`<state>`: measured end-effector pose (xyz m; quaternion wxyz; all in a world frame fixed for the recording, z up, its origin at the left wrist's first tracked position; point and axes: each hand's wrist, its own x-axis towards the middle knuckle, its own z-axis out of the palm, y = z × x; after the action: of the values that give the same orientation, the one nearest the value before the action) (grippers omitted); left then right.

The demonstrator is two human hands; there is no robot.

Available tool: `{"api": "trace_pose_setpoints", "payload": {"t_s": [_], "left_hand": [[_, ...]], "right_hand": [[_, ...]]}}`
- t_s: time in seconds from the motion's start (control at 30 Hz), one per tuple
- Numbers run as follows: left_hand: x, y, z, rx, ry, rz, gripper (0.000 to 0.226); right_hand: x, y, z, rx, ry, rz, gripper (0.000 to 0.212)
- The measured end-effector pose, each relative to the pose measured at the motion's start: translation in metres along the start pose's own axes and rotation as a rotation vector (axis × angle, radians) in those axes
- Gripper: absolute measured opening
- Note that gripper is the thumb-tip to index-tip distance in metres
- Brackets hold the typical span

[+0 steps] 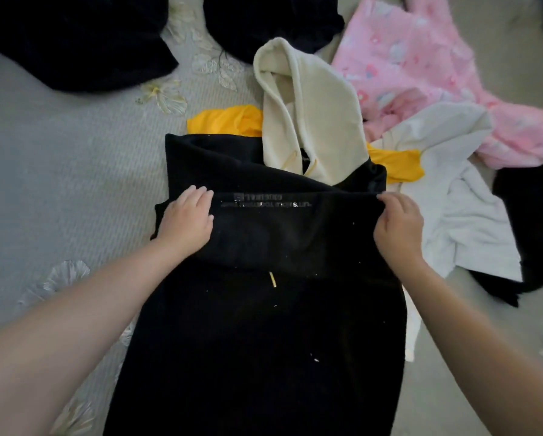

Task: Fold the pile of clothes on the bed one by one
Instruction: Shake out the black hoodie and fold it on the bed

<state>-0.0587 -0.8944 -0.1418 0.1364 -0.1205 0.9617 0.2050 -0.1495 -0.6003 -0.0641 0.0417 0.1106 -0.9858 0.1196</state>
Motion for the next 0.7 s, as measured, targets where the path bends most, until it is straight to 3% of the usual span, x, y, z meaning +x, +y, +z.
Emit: {"api": "trace_pose_setpoints", "payload": {"t_s": [0.13, 0.23, 0.33, 0.4, 0.47, 0.53, 0.6, 0.7], "left_hand": [[0.031, 0.026, 0.001, 0.094, -0.134, -0.014, 0.044], [0.039, 0.031, 0.006, 0.260, -0.178, -0.082, 0.030], [0.038, 0.028, 0.011, 0.254, -0.123, -0.104, 0.026], [0.035, 0.026, 0.010, 0.228, -0.087, -0.088, 0.022], [0.031, 0.025, 0.006, 0.214, -0.071, -0.060, 0.021], [0.029, 0.025, 0.001, 0.203, -0.041, -0.034, 0.020], [0.028, 0.027, -0.005, 0.187, 0.003, -0.023, 0.018], [0.029, 0.030, -0.014, 0.162, 0.109, 0.014, 0.016]], "right_hand": [[0.052, 0.019, -0.010, -0.087, -0.385, 0.264, 0.055], [0.068, 0.023, -0.016, -0.115, -0.736, 0.188, 0.061], [0.073, 0.024, -0.016, 0.071, -1.058, 0.275, 0.066], [0.075, 0.025, -0.013, 0.092, -1.039, 0.203, 0.068], [0.076, 0.026, -0.007, -0.092, -0.979, -0.045, 0.071], [0.076, 0.024, -0.003, -0.292, -1.049, -0.272, 0.072], [0.077, 0.022, 0.000, -0.418, -1.118, -0.307, 0.069], [0.084, 0.023, -0.003, -0.531, -1.049, -0.329, 0.050]]}}
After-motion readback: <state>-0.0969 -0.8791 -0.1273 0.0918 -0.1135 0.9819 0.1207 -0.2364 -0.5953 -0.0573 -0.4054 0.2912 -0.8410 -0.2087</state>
